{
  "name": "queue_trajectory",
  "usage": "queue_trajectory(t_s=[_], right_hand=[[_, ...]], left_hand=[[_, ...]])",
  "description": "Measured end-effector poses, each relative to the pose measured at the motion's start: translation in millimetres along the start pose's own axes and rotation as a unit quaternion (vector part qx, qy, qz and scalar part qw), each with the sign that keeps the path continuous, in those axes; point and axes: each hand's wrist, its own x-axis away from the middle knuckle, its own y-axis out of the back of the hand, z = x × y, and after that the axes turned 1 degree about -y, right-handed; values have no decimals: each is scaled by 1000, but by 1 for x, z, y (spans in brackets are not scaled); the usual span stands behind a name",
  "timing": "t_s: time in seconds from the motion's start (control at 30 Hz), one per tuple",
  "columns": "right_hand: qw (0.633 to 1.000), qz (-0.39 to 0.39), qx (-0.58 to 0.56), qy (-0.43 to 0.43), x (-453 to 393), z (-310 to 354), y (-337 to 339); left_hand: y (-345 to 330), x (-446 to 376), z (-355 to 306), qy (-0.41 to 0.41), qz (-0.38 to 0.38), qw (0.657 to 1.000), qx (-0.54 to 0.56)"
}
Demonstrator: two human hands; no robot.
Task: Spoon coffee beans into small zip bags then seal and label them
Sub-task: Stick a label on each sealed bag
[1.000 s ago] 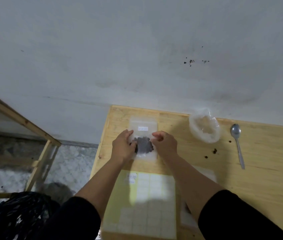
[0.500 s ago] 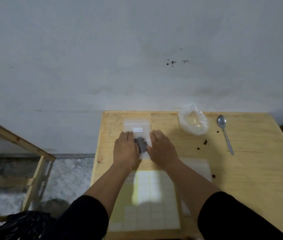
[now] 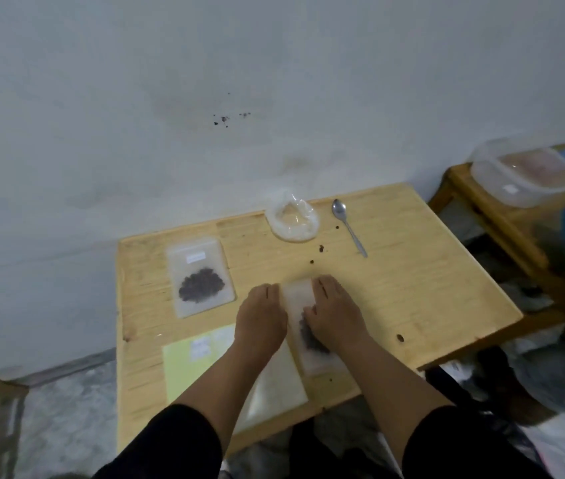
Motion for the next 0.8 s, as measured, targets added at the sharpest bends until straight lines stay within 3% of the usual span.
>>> queue_trajectory(t_s=[0.13, 0.3, 0.5, 0.8], right_hand=[[998, 35, -23, -52, 23, -28, -10], [991, 64, -90, -72, 35, -40, -20], [985, 37, -153, -75, 29, -43, -23], [964, -109, -231, -65, 11, -35, -7]], left_hand=[[-25, 9, -18, 26, 76, 997, -5], [-37, 11, -30, 44, 113, 993, 8], [-34, 1, -35, 83, 94, 990, 70], [-18, -10, -31, 92, -17, 979, 183]])
